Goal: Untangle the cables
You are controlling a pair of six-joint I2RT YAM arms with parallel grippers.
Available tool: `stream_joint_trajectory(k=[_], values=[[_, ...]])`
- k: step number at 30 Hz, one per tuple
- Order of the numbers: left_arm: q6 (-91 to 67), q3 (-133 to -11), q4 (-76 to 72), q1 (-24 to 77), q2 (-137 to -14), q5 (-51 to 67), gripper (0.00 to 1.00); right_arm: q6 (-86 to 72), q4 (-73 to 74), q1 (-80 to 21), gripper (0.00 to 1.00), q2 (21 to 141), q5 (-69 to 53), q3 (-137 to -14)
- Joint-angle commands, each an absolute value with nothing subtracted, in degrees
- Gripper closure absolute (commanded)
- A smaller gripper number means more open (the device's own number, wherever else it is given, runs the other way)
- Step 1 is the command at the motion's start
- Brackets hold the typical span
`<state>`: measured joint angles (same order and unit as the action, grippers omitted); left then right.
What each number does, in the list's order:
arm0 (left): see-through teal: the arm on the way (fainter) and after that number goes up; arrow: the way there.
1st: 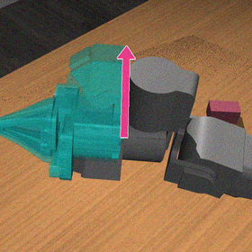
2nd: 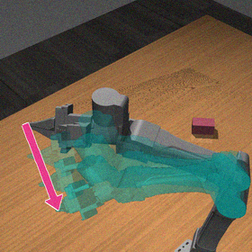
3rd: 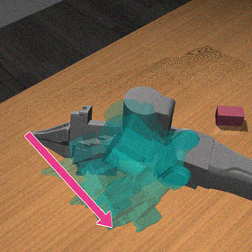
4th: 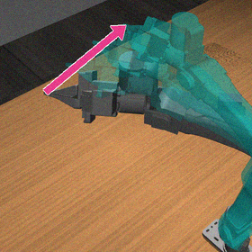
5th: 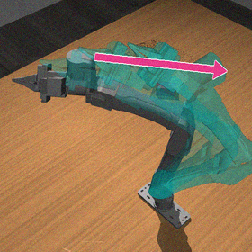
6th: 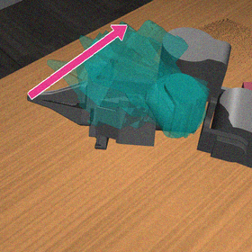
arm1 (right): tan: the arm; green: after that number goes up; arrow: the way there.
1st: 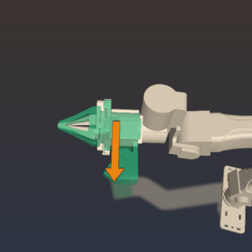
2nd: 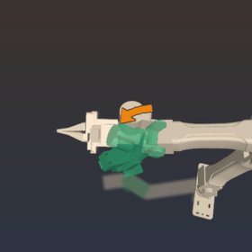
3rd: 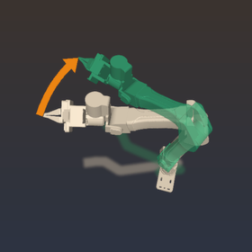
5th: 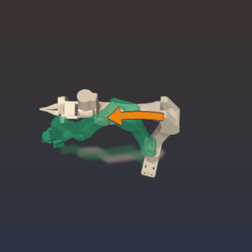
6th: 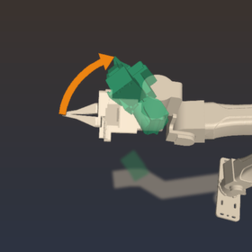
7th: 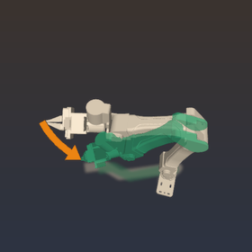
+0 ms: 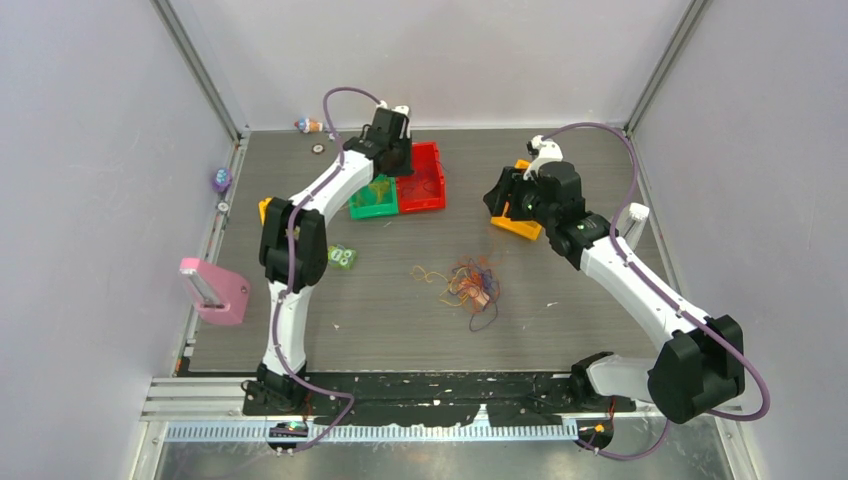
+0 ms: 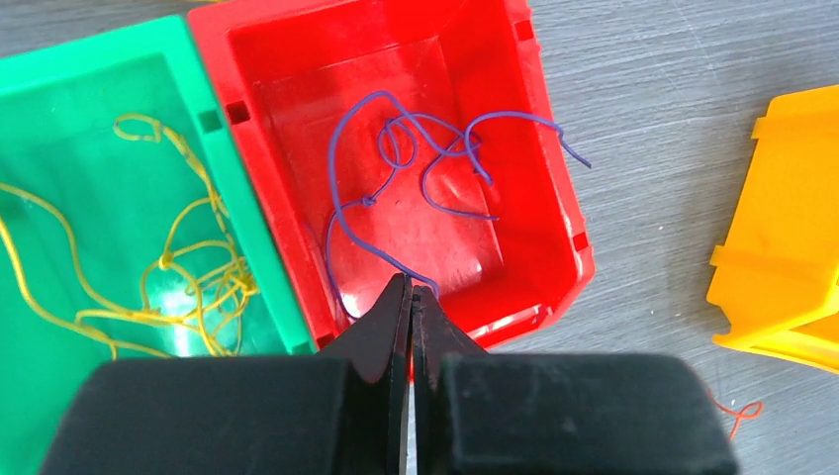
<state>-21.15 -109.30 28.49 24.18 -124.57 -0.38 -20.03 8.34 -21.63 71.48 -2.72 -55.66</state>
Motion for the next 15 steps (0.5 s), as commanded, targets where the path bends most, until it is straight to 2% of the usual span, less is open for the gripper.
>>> stream_joint_trajectory(k=[1, 9, 12, 15], values=[[-22.2, -114.0, 26.3, 23.9, -127.7, 2.8, 1.0, -19.6, 6.9, -21.3, 0.38, 69.6, -3.2, -56.0], [-23.3, -122.7, 31.0, 23.6, -135.5, 6.3, 0.99, -19.8, 6.9, -20.9, 0.38, 70.4, -3.9, -56.3], [-22.8, -121.6, 30.3, 23.5, -134.1, 7.2, 0.76, -19.9, 6.9, -20.8, 0.38, 70.8, -4.2, -56.4], [-21.4, -118.6, 29.1, 23.5, -130.5, 7.0, 0.61, -20.0, 6.9, -20.8, 0.38, 71.0, -4.3, -56.4]])
